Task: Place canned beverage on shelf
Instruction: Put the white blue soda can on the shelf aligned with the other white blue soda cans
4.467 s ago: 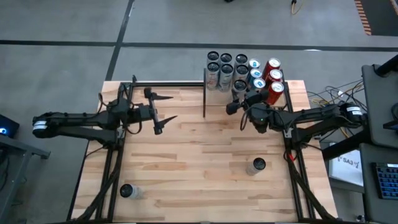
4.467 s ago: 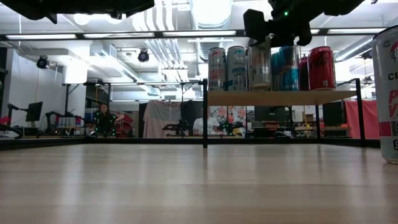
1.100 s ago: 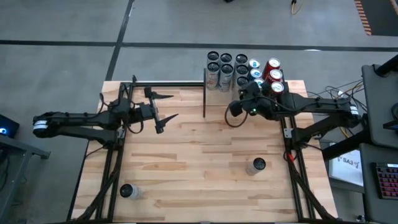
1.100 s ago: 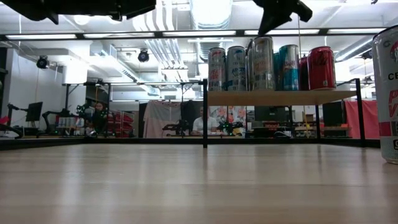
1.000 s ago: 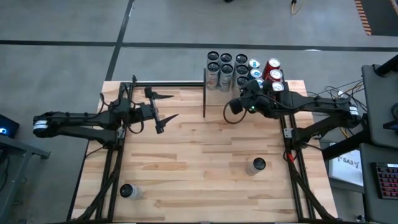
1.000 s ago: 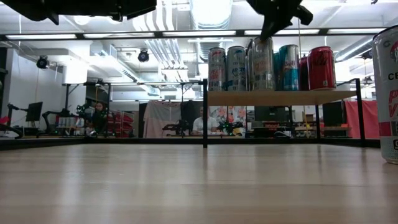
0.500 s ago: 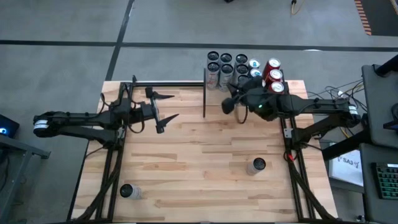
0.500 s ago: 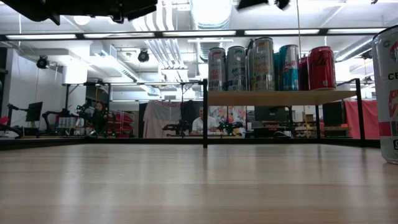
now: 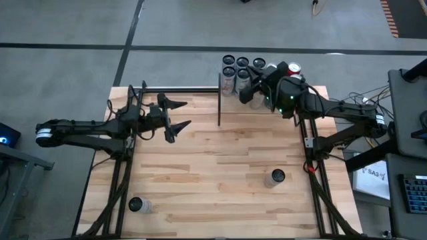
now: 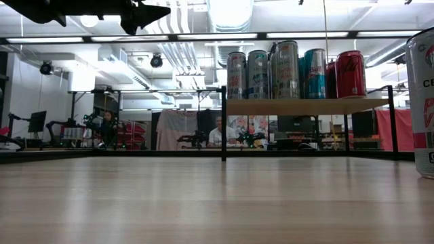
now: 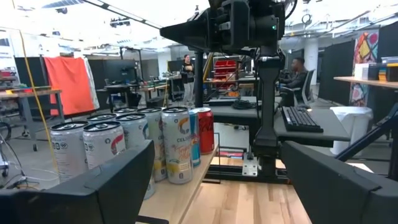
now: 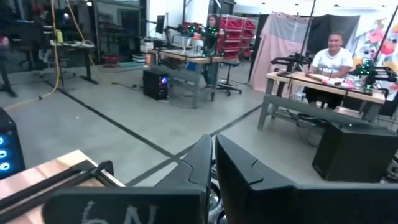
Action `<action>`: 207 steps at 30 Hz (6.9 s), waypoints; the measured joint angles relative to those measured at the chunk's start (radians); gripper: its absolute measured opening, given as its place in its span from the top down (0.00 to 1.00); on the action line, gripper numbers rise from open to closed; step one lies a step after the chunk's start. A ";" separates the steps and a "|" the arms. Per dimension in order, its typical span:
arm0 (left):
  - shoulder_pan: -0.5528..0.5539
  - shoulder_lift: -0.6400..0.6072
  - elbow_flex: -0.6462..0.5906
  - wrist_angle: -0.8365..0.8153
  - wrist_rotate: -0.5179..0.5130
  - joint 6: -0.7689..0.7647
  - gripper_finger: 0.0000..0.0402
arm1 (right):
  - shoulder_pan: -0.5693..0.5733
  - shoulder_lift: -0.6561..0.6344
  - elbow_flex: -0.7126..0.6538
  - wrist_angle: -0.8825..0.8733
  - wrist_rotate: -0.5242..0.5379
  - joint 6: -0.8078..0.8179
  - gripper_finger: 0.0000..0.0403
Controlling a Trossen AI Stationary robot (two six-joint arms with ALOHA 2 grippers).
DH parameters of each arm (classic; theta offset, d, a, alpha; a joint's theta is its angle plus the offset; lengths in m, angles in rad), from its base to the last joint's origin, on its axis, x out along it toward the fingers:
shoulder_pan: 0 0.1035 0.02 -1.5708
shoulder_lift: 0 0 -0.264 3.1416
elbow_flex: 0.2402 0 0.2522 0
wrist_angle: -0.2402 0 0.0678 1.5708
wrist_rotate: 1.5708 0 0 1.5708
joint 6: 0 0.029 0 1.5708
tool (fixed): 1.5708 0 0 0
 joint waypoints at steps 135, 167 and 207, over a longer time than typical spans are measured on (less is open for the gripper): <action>-1.198 0.763 1.024 -2.075 -0.004 -1.325 0.01 | 0.644 0.164 0.051 -0.594 -0.346 0.557 0.97; -1.204 0.832 0.824 -1.893 -0.027 -1.316 0.28 | 0.644 0.171 0.042 -0.594 -0.326 0.563 0.97; -0.781 0.554 1.015 -1.717 -0.468 -0.031 0.40 | 0.632 0.457 0.033 -0.134 0.060 0.159 0.95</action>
